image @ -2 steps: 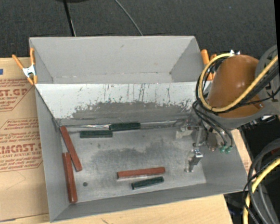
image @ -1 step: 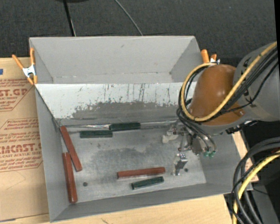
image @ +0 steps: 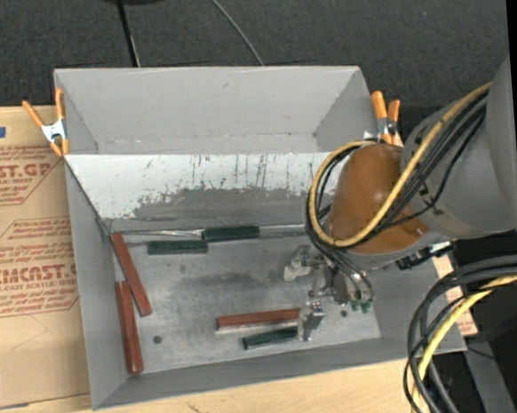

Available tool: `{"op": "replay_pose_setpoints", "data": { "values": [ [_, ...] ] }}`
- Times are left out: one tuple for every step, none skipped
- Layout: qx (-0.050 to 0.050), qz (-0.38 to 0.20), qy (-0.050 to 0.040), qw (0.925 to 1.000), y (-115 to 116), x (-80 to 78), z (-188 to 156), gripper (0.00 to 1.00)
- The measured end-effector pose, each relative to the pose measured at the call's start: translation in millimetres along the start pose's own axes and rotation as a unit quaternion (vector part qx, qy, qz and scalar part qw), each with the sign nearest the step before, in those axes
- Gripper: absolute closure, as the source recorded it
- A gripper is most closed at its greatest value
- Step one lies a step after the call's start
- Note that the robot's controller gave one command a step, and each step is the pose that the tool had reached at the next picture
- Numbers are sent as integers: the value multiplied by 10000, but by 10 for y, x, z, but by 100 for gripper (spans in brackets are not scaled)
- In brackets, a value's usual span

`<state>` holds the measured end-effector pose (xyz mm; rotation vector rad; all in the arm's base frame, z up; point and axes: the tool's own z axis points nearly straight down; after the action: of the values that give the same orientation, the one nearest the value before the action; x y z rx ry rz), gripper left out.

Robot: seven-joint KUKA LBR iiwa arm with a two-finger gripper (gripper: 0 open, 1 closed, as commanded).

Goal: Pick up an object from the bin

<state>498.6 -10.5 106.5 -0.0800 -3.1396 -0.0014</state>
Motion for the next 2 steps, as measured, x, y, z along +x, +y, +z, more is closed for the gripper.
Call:
{"op": "replay_pose_setpoints", "data": {
  "values": [
    [3, -698, -158, 9974, 15, -117, 295, 100],
    [3, -698, -157, 9974, 15, -117, 295, 100]
  ]
}}
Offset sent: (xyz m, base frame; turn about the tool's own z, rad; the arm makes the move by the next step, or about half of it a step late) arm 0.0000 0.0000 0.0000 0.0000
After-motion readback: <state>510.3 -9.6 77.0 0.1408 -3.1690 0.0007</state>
